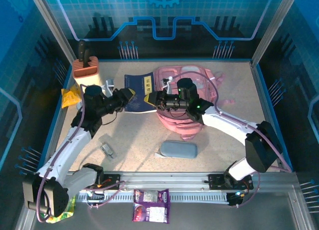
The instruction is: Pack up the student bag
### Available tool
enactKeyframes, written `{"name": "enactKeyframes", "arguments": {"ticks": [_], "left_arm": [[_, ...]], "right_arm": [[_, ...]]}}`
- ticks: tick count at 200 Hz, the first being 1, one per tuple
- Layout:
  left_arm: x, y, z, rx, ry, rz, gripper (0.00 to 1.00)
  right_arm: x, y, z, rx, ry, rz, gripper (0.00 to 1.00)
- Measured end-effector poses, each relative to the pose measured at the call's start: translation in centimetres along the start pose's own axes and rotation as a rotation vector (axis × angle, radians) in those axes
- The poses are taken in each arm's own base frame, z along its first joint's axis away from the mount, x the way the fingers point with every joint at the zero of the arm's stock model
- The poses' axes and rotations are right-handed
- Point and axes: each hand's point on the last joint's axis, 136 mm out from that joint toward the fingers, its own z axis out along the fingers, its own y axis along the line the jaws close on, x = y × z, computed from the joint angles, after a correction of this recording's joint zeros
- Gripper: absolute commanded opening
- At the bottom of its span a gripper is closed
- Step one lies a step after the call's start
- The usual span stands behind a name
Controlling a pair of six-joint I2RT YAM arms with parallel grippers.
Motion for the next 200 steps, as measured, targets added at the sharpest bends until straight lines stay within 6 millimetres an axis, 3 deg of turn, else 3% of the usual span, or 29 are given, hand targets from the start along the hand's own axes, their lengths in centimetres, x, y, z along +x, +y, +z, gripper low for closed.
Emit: {"name": "enactKeyframes", "arguments": {"ticks": [14,36,68,118,140,200], "left_arm": [[0.1,0.2,0.0,-0.012,0.005,0.010,0.54],[0.0,-0.2,-0.2,-0.022,0.007,0.037,0.73],[-0.5,-1.1,-0.7,-0.039,-0.009,0.089,0.83],[0.0,0.9,0.0,-0.127,0.030,0.155,0.83],[1.3,1.5,2.2,-0.163,0.106,0.216,0.81],[8.1,1.6,9.2,-0.152,0.374,0.579,0.72]], "right_arm": [[0.0,0.5,-0.7,0.006,-0.009,-0.019,0.19],[-0.1,1.0,-1.8,0.020,-0.025,-0.044,0.18],[-1.1,0.5,-4.3,0.086,-0.075,-0.067,0.16],[-2.8,-1.1,-9.9,0.224,-0.172,-0.090,0.12],[-3.6,-1.8,-13.1,0.272,-0.229,-0.085,0.11],[-4.2,-6.5,-22.2,0.494,-0.344,0.004,0.09]]}}
